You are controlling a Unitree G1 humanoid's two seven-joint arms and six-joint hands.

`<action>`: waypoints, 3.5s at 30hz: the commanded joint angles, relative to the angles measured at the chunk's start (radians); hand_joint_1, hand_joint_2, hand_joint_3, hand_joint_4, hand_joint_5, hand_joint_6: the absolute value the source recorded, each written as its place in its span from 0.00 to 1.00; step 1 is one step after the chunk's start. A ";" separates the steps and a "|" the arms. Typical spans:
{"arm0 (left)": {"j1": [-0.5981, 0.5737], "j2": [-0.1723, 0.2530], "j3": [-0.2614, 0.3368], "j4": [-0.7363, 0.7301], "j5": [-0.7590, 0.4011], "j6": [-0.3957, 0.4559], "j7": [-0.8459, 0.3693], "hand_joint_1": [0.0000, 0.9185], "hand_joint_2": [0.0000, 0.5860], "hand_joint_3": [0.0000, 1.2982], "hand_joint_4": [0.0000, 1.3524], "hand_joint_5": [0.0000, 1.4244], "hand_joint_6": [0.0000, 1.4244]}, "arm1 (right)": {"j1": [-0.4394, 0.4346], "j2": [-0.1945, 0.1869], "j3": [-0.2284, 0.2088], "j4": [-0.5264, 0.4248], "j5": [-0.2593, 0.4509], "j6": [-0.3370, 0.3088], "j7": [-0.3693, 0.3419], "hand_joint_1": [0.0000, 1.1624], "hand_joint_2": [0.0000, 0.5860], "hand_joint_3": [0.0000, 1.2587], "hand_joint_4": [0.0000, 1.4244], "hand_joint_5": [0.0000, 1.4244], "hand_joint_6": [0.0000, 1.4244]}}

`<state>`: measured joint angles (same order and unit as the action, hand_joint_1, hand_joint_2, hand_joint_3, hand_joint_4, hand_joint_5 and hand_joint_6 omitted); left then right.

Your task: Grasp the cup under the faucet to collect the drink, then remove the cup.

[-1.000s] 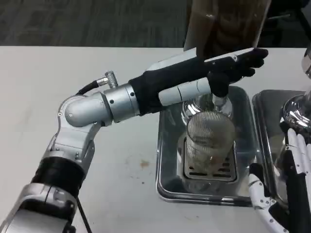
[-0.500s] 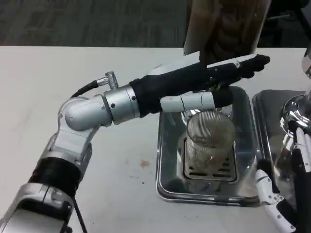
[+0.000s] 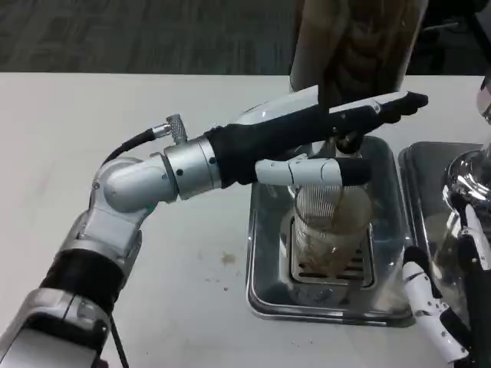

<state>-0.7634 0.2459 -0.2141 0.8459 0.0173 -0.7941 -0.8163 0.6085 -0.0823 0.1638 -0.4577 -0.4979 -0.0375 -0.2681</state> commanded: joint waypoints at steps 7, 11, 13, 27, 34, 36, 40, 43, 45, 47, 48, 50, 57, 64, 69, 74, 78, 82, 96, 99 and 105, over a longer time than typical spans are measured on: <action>0.009 0.025 -0.032 0.019 0.062 -0.022 0.009 0.00 0.11 0.04 0.00 0.03 0.00 | -0.068 -0.013 -0.052 0.104 0.203 -0.096 0.099 0.42 0.54 0.01 0.00 0.00 0.00; 0.006 0.026 -0.033 0.023 0.064 -0.024 0.012 0.00 0.11 0.04 0.00 0.03 0.00 | -0.098 -0.021 -0.067 0.147 0.243 -0.120 0.130 0.46 0.48 0.00 0.00 0.00 0.00; 0.005 0.026 -0.034 0.026 0.065 -0.024 0.013 0.00 0.11 0.04 0.00 0.03 0.00 | -0.119 -0.029 -0.077 0.187 0.264 -0.145 0.148 0.47 0.48 0.00 0.00 0.00 0.00; 0.008 0.033 -0.037 0.027 0.065 -0.027 0.023 0.00 0.11 0.05 0.00 0.02 0.00 | -0.239 -0.089 -0.122 0.405 0.331 -0.290 0.241 0.58 0.33 0.00 0.00 0.00 0.00; 0.012 0.038 -0.037 0.022 0.063 -0.028 0.021 0.00 0.10 0.05 0.00 0.02 0.00 | -0.291 -0.097 -0.130 0.479 0.357 -0.319 0.283 0.60 0.32 0.00 0.00 0.00 0.00; 0.013 0.040 -0.037 0.019 0.063 -0.027 0.022 0.00 0.10 0.05 0.00 0.02 0.00 | -0.309 -0.097 -0.130 0.498 0.365 -0.323 0.296 0.60 0.32 0.00 0.00 0.00 0.00; 0.018 0.045 -0.036 0.014 0.059 -0.025 0.021 0.00 0.10 0.05 0.00 0.02 0.00 | -0.343 -0.096 -0.131 0.530 0.369 -0.327 0.307 0.60 0.32 0.00 0.00 0.00 0.00; 0.024 0.049 -0.036 0.005 0.057 -0.023 0.021 0.00 0.10 0.05 0.00 0.02 0.00 | -0.384 -0.098 -0.132 0.562 0.374 -0.330 0.316 0.60 0.32 0.00 0.00 0.00 0.00; 0.027 0.052 -0.036 0.000 0.057 -0.022 0.022 0.00 0.10 0.05 0.00 0.02 0.00 | -0.414 -0.100 -0.131 0.587 0.375 -0.333 0.322 0.60 0.32 0.00 0.00 0.00 0.00; 0.029 0.055 -0.035 -0.004 0.058 -0.022 0.025 0.00 0.10 0.05 0.00 0.02 0.00 | -0.429 -0.101 -0.131 0.602 0.375 -0.338 0.327 0.60 0.32 0.00 0.00 0.00 0.00; 0.030 0.057 -0.035 -0.006 0.058 -0.021 0.025 0.00 0.10 0.05 0.00 0.02 0.00 | -0.441 -0.101 -0.131 0.615 0.375 -0.340 0.329 0.59 0.32 0.00 0.00 0.00 0.00; 0.034 0.060 -0.034 -0.011 0.055 -0.020 0.024 0.00 0.10 0.05 0.00 0.02 0.00 | -0.460 -0.100 -0.131 0.639 0.376 -0.347 0.331 0.59 0.33 0.00 0.00 0.00 0.00; 0.039 0.066 -0.032 -0.021 0.052 -0.015 0.025 0.00 0.10 0.05 0.00 0.02 0.00 | -0.502 -0.100 -0.133 0.689 0.379 -0.361 0.337 0.59 0.34 0.00 0.00 0.00 0.00; 0.045 0.066 -0.016 -0.032 0.008 0.016 0.008 0.00 0.10 0.05 0.00 0.02 0.00 | -0.531 -0.098 -0.131 0.714 0.385 -0.371 0.350 0.59 0.34 0.00 0.00 0.00 0.00; 0.048 0.053 0.007 -0.040 -0.063 0.069 -0.034 0.00 0.10 0.06 0.00 0.03 0.00 | -0.529 -0.095 -0.130 0.708 0.384 -0.371 0.351 0.59 0.34 0.00 0.00 0.00 0.00; 0.046 0.036 0.031 -0.048 -0.117 0.114 -0.069 0.00 0.11 0.06 0.00 0.03 0.00 | -0.525 -0.093 -0.130 0.710 0.383 -0.371 0.350 0.59 0.34 0.00 0.00 0.00 0.00; 0.042 0.018 0.058 -0.054 -0.161 0.161 -0.103 0.00 0.12 0.07 0.00 0.04 0.00 | -0.522 -0.091 -0.130 0.711 0.381 -0.372 0.347 0.59 0.34 0.00 0.00 0.00 0.00; 0.040 0.000 0.082 -0.069 -0.208 0.214 -0.139 0.00 0.11 0.08 0.00 0.04 0.00 | -0.517 -0.087 -0.129 0.707 0.379 -0.371 0.344 0.59 0.35 0.00 0.00 0.00 0.00; 0.035 -0.034 0.154 -0.169 -0.288 0.354 -0.210 0.00 0.12 0.10 0.02 0.06 0.02 | -0.498 -0.077 -0.122 0.700 0.368 -0.370 0.333 0.59 0.36 0.00 0.00 0.00 0.00; 0.031 -0.036 0.169 -0.197 -0.302 0.373 -0.213 0.00 0.11 0.10 0.03 0.07 0.02 | -0.492 -0.078 -0.122 0.695 0.369 -0.369 0.334 0.59 0.36 0.00 0.00 0.00 0.00; 0.033 -0.034 0.196 -0.267 -0.333 0.405 -0.211 0.00 0.11 0.10 0.03 0.07 0.03 | -0.489 -0.078 -0.122 0.686 0.371 -0.369 0.334 0.59 0.36 0.00 0.00 0.00 0.00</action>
<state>-0.7268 0.2121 -0.0402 0.6199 -0.2802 -0.4035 -1.0209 0.1134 -0.1625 0.0427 0.2393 -0.1282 -0.3953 0.0724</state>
